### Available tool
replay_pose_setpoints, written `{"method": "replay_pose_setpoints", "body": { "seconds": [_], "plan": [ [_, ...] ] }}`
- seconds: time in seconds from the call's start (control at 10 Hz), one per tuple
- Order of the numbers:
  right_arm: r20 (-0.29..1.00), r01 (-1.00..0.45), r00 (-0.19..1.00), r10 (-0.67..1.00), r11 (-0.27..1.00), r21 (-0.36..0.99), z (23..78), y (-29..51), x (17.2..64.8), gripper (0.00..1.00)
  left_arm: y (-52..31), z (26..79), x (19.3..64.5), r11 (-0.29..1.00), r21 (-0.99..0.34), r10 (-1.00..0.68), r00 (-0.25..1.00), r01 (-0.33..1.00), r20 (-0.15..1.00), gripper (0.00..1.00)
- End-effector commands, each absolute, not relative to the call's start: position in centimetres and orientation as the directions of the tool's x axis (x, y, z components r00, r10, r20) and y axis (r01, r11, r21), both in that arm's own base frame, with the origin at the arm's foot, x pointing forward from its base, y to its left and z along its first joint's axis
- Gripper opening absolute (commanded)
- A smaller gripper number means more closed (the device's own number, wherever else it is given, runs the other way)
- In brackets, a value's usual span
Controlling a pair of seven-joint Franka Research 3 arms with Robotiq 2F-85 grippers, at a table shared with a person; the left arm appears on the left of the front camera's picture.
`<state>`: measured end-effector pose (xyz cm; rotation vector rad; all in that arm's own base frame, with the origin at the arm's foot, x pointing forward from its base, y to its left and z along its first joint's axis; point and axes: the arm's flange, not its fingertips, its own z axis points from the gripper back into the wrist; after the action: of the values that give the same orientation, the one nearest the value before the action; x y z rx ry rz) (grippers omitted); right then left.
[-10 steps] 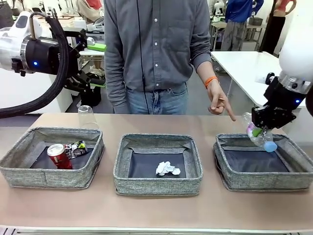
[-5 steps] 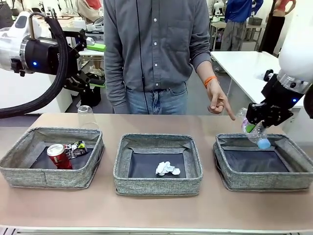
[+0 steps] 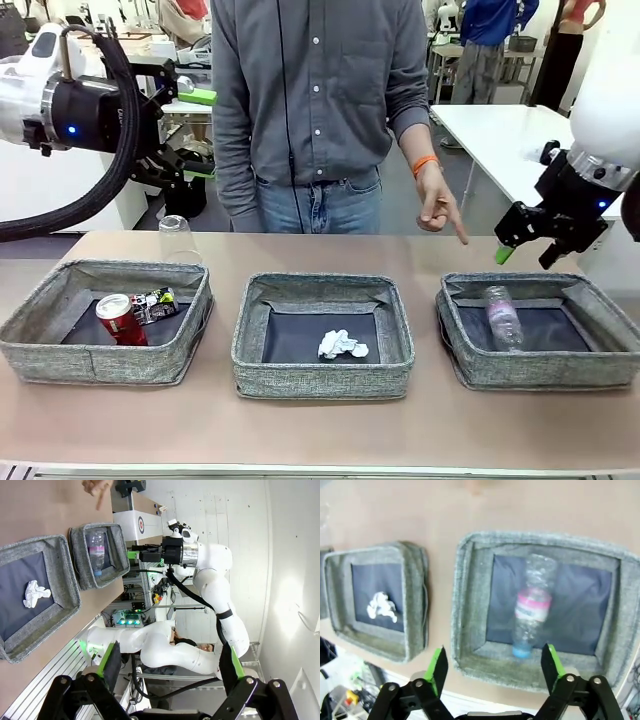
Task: Sort the waste into the appropriate baskets.
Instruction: Place the picked waste into the Fabric basket indicated by the person.
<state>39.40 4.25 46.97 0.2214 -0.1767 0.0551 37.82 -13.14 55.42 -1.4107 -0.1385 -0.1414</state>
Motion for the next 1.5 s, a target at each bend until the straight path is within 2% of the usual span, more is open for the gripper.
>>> {"method": "replay_pose_setpoints", "body": {
  "seconds": [0.0, 0.2, 0.4, 0.5, 0.6, 0.7, 0.8, 0.9, 1.0, 1.2, 1.3, 1.4],
  "plan": [
    [0.207, -0.064, 0.978, 0.016, 0.972, 0.228, 46.8, 4.4, 39.2, 1.00, -13.3, 55.8, 37.7, 0.138, -0.976, -0.006, 0.985, 0.169, 0.170, 1.00],
    [0.205, -0.047, 0.979, -0.003, 0.970, 0.240, 47.0, 4.5, 39.3, 1.00, -13.3, 55.8, 37.7, 0.138, -0.976, -0.006, 0.985, 0.169, 0.170, 1.00],
    [0.184, 0.053, 0.976, -0.114, 0.950, 0.307, 48.0, 5.1, 39.9, 1.00, -13.3, 55.8, 37.7, 0.138, -0.976, -0.006, 0.985, 0.169, 0.170, 1.00],
    [0.116, 0.072, 0.982, -0.147, 0.868, 0.490, 49.5, 5.6, 40.1, 1.00, -13.3, 55.8, 37.7, 0.138, -0.976, -0.006, 0.985, 0.169, 0.170, 1.00],
    [0.067, 0.012, 0.994, -0.087, 0.688, 0.725, 51.2, 5.7, 40.1, 1.00, -13.3, 55.8, 37.7, 0.138, -0.976, -0.006, 0.985, 0.169, 0.170, 1.00],
    [0.019, -0.017, 1.000, 0.001, 0.479, 0.877, 52.5, 5.6, 40.2, 1.00, -13.3, 55.8, 37.7, 0.138, -0.976, -0.006, 0.985, 0.169, 0.170, 1.00],
    [-0.035, 0.002, 0.994, 0.100, 0.315, 0.949, 53.3, 6.1, 40.2, 1.00, -13.3, 55.8, 37.7, 0.138, -0.976, -0.006, 0.985, 0.169, 0.170, 1.00],
    [-0.032, -0.004, 0.965, 0.260, 0.136, 0.991, 53.8, 7.5, 40.4, 1.00, -13.3, 55.8, 37.7, 0.138, -0.976, -0.006, 0.985, 0.169, 0.170, 1.00],
    [-0.050, 0.034, 0.946, 0.321, 0.055, 0.998, 53.8, 9.2, 40.8, 1.00, -13.3, 55.8, 37.7, 0.138, -0.976, -0.006, 0.985, 0.169, 0.170, 1.00],
    [-0.101, 0.102, 0.953, 0.284, 0.012, 0.995, 54.2, 12.9, 41.4, 1.00, -13.3, 55.8, 37.7, 0.138, -0.976, -0.006, 0.985, 0.169, 0.170, 1.00],
    [-0.112, 0.106, 0.993, 0.042, 0.121, 0.987, 55.0, 14.8, 41.4, 1.00, -13.3, 55.8, 37.7, 0.138, -0.976, -0.006, 0.985, 0.169, 0.170, 1.00],
    [-0.120, 0.135, 0.989, -0.083, 0.202, 0.970, 56.4, 17.0, 41.2, 1.00, -13.3, 55.8, 37.7, 0.138, -0.976, -0.006, 0.985, 0.169, 0.170, 1.00]
  ]
}}
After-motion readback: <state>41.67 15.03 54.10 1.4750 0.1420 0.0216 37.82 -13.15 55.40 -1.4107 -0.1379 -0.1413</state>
